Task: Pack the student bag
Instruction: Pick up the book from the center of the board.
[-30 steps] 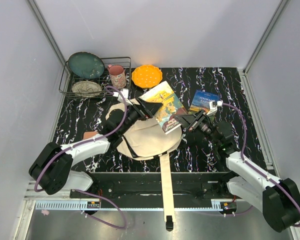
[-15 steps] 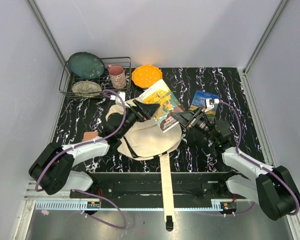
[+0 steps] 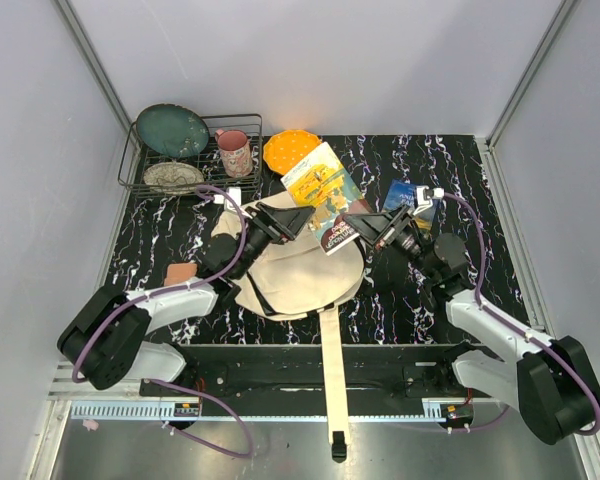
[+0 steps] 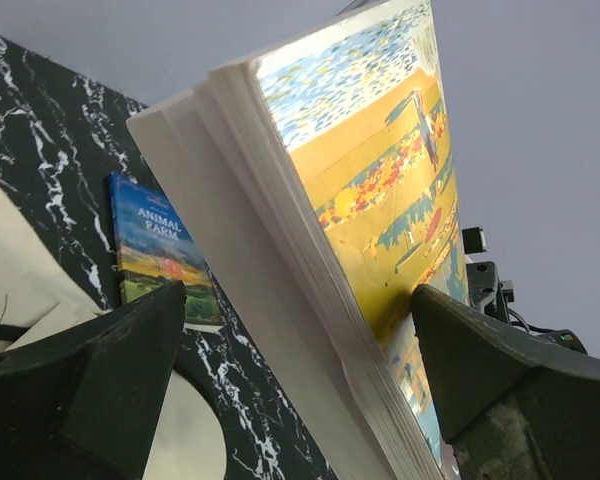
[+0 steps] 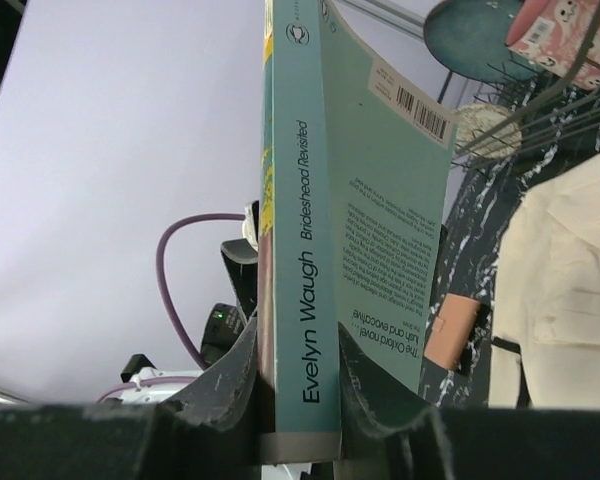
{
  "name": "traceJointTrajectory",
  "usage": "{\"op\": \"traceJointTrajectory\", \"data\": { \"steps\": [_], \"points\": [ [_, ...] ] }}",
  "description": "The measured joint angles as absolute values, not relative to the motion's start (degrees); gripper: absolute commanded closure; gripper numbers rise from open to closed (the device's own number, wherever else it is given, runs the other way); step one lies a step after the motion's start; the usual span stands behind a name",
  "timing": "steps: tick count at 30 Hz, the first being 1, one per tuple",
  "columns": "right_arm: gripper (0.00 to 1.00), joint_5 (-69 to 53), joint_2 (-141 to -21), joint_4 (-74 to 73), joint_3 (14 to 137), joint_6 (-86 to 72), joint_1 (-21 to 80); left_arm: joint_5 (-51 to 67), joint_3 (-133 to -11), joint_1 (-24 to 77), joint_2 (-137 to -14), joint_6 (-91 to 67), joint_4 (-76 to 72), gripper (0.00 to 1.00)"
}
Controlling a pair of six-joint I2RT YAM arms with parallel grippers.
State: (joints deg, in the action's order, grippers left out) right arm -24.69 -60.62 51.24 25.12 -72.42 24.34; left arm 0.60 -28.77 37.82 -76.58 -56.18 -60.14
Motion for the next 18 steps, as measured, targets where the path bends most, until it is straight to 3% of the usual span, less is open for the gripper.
{"op": "traceJointTrajectory", "data": {
  "steps": [9, 18],
  "points": [
    [1.0, -25.1, -66.5, 61.9, 25.2, -80.7, 24.1, 4.5, -30.2, 36.7, -84.2, -60.5, -72.5, 0.01],
    [1.0, -24.7, -68.1, 64.6, 24.8, -84.8, 23.6, 7.2, -33.1, 36.1, -87.5, -62.4, -74.1, 0.01]
  ]
}}
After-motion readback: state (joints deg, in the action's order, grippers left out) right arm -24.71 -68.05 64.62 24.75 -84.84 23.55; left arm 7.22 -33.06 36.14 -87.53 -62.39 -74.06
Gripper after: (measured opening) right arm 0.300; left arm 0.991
